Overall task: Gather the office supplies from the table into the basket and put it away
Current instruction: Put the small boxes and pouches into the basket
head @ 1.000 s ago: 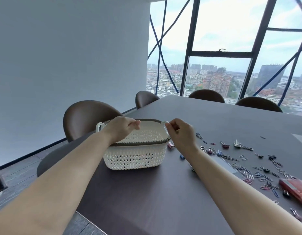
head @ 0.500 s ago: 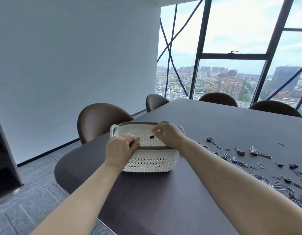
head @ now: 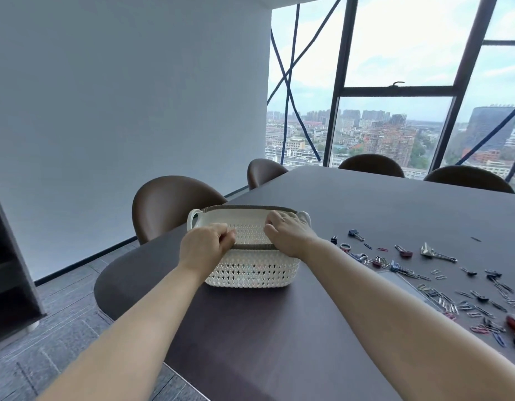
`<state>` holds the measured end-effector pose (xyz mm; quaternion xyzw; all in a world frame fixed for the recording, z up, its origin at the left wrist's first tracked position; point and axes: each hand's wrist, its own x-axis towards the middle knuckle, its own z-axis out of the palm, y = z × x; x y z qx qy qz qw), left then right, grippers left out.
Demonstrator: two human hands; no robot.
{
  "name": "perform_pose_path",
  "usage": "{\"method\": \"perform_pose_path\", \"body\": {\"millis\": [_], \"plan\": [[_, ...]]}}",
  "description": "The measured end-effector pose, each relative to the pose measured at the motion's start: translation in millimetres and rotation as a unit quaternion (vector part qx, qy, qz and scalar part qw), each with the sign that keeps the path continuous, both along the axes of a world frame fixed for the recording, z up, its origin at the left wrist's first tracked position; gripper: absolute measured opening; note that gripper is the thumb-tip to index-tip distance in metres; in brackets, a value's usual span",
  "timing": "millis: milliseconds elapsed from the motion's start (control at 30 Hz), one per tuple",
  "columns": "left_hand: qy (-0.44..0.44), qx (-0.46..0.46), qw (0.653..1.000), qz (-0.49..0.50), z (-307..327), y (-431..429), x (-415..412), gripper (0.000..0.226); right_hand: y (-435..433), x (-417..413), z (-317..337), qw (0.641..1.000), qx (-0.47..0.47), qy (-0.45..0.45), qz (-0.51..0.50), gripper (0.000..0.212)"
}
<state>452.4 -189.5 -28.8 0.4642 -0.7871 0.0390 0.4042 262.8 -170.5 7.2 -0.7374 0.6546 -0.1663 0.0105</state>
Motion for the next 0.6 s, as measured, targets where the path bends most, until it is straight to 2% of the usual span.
{"method": "perform_pose_path", "body": {"millis": [167, 300, 433, 500, 600], "plan": [[-0.027, 0.019, 0.999, 0.020, 9, 6, -6, 0.042, 27, -15, -7, 0.993, -0.088, -0.078, 0.022, 0.023], [-0.026, -0.073, 0.997, 0.025, 8, 23, -33, 0.027, 60, -52, -21, 0.983, -0.140, -0.116, 0.001, 0.022], [-0.084, -0.111, 0.987, -0.085, -5, 57, -104, 0.022, 102, -112, -44, 0.986, -0.117, -0.108, -0.056, 0.022], [-0.115, -0.063, 0.978, -0.160, -17, 72, -145, 0.023, 129, -147, -53, 0.986, -0.090, -0.095, -0.102, 0.022], [-0.173, 0.074, 0.956, -0.224, -36, 85, -204, 0.039, 173, -198, -62, 0.980, -0.045, -0.077, -0.180, 0.026]]}}
